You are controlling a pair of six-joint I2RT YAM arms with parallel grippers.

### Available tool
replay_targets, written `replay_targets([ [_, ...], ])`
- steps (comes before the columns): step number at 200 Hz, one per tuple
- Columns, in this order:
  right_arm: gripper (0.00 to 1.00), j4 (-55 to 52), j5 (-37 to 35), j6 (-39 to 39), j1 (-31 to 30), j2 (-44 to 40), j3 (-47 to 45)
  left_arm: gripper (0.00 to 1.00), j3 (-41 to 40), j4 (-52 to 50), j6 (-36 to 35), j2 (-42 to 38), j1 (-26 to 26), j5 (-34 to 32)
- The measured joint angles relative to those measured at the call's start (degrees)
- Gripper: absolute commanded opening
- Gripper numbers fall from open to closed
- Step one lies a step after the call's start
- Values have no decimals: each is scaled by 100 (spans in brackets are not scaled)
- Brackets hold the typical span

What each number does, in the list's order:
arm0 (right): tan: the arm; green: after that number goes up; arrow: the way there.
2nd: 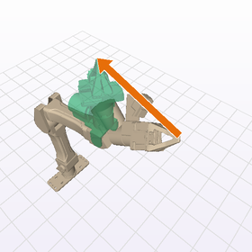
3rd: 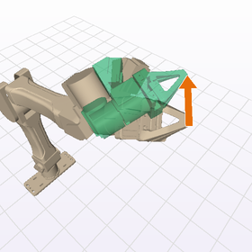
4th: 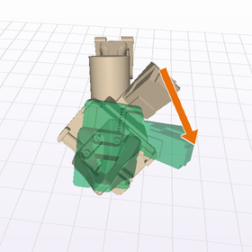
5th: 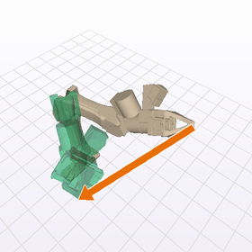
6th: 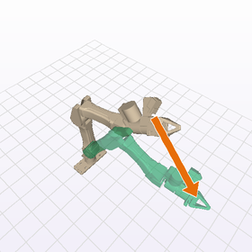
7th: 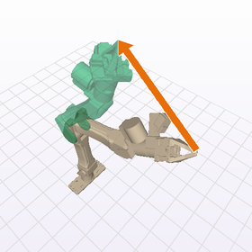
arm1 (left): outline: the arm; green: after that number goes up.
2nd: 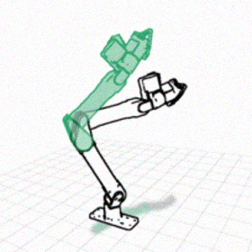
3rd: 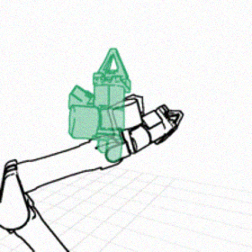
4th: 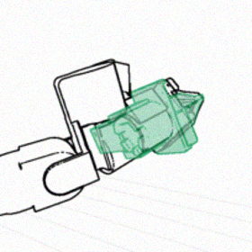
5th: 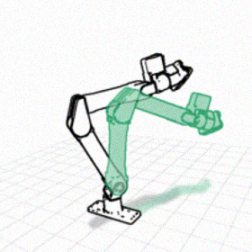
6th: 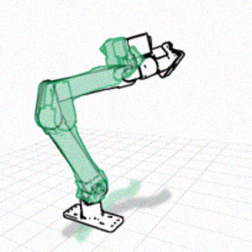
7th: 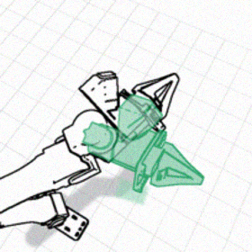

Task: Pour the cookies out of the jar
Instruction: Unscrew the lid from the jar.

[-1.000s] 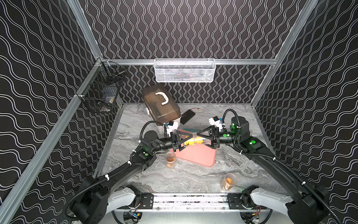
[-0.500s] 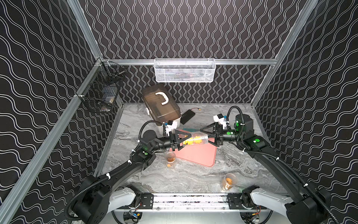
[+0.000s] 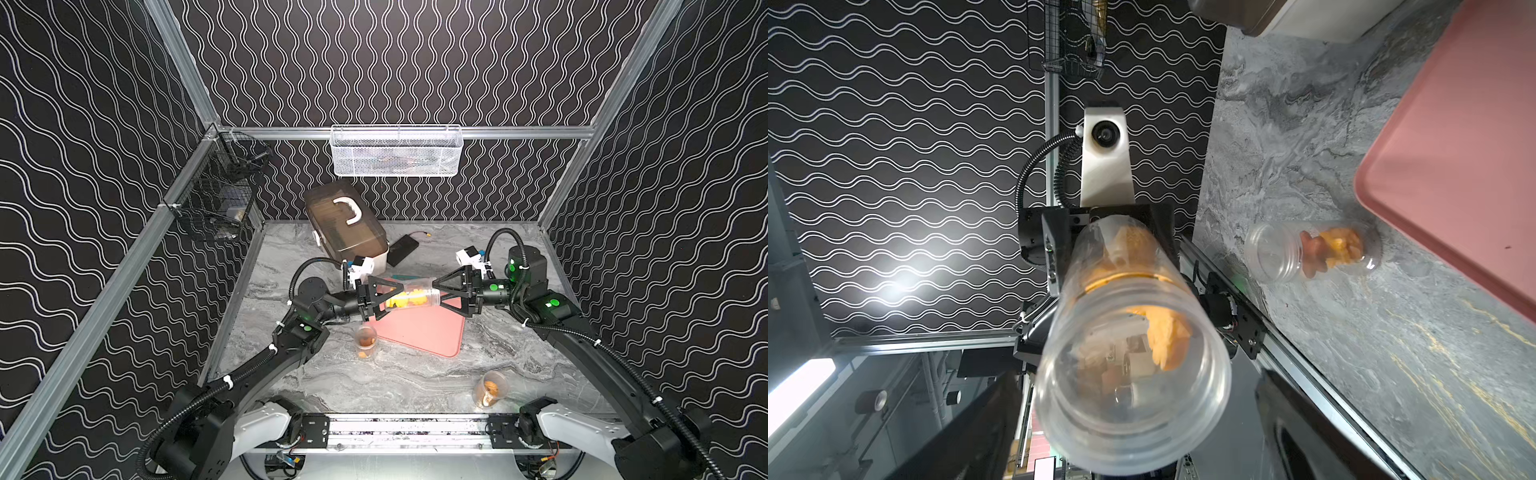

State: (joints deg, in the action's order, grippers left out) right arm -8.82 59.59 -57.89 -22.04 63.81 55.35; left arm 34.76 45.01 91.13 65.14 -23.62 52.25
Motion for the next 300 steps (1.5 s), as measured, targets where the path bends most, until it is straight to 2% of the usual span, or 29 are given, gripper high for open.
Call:
replay_targets([
  [60,81,44,162,-22,0,22,7,60,-33,66,28,-28,9,17],
  [122,78,363,273,-280,0,46,-48,60,-33,66,26,-39,9,20],
  [300,76,741,411,-592,-13,79,-186,59,-96,282,125,-31,11,22],
])
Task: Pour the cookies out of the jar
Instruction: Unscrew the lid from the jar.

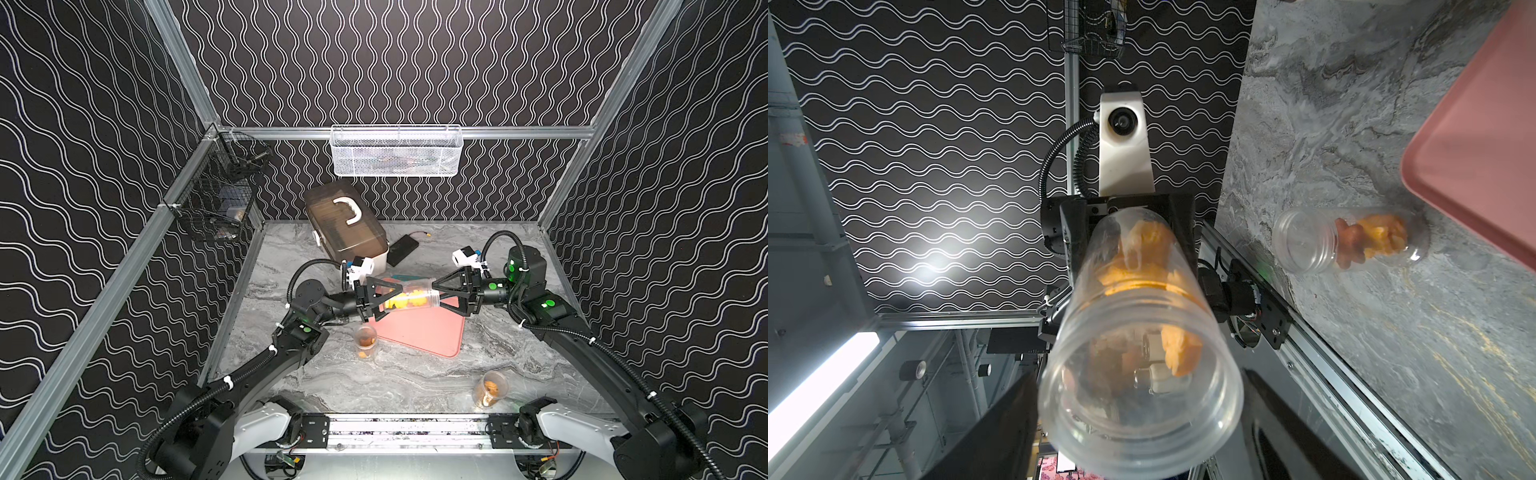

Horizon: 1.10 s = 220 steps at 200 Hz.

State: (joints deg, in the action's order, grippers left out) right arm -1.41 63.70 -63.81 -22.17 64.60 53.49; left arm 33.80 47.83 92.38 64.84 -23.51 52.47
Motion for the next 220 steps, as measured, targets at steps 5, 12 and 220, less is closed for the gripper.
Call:
replay_targets([
  [5,76,0,0,0,-2,0,0,59,0,-2,0,-7,0,-2],
  [12,75,0,0,0,-9,0,0,59,0,-2,0,-15,0,-2],
  [220,75,39,-2,-15,-28,87,92,58,2,-4,42,-24,2,24],
])
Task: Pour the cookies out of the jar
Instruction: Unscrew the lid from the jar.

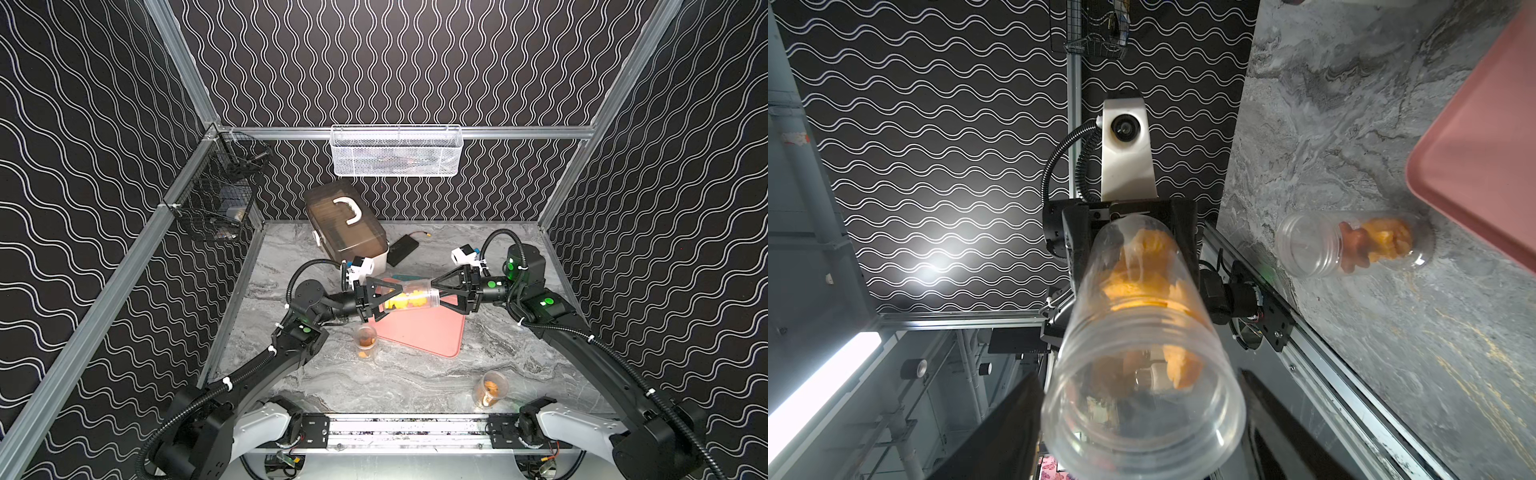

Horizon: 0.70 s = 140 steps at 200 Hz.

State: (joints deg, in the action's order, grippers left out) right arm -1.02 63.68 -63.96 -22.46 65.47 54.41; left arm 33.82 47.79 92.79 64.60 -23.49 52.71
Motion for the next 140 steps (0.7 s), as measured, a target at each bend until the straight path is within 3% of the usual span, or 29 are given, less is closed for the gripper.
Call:
replay_targets([
  [140,71,-50,-2,22,-33,33,46,57,11,-24,-2,-9,0,42],
])
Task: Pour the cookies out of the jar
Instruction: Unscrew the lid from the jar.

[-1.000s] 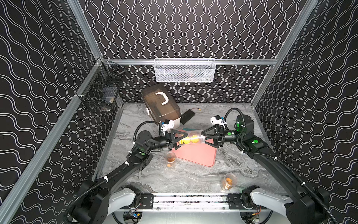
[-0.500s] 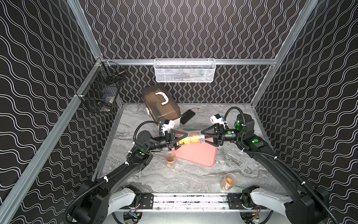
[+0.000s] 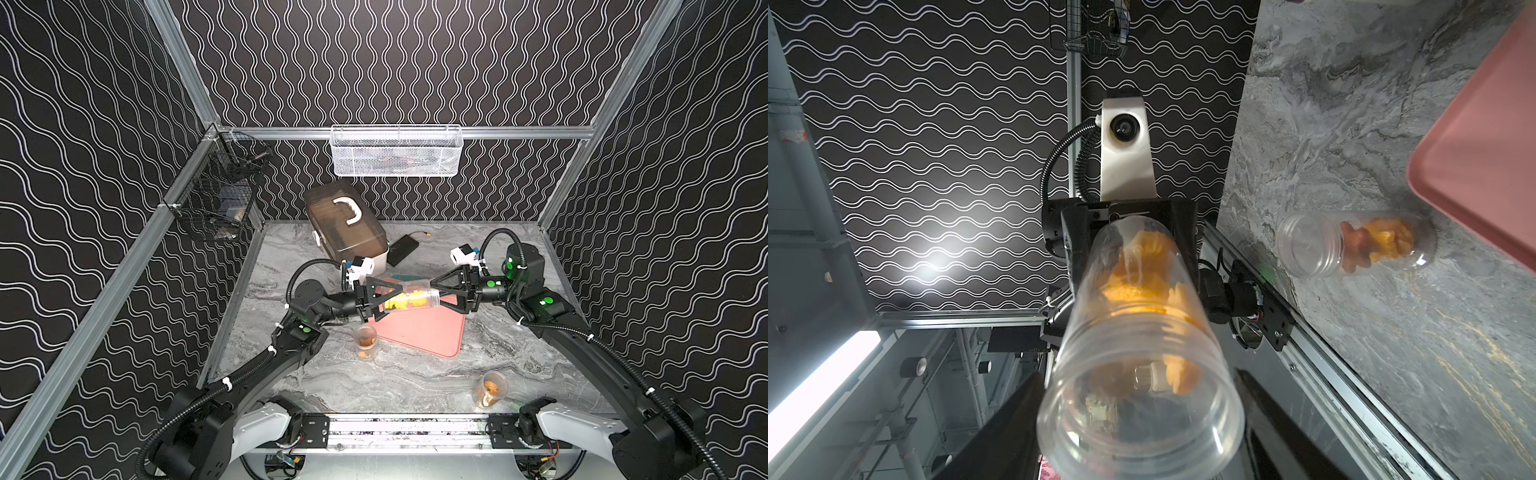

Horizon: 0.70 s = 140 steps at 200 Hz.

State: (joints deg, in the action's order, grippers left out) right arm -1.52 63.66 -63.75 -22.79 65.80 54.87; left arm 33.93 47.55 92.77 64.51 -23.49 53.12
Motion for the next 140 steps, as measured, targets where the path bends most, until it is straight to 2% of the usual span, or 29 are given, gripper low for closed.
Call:
replay_targets([
  [52,68,-46,-17,42,-9,-2,0,57,2,-85,-103,-37,0,17],
  [140,67,-164,-42,192,-9,-44,-33,57,-4,-131,-105,-39,-4,39],
])
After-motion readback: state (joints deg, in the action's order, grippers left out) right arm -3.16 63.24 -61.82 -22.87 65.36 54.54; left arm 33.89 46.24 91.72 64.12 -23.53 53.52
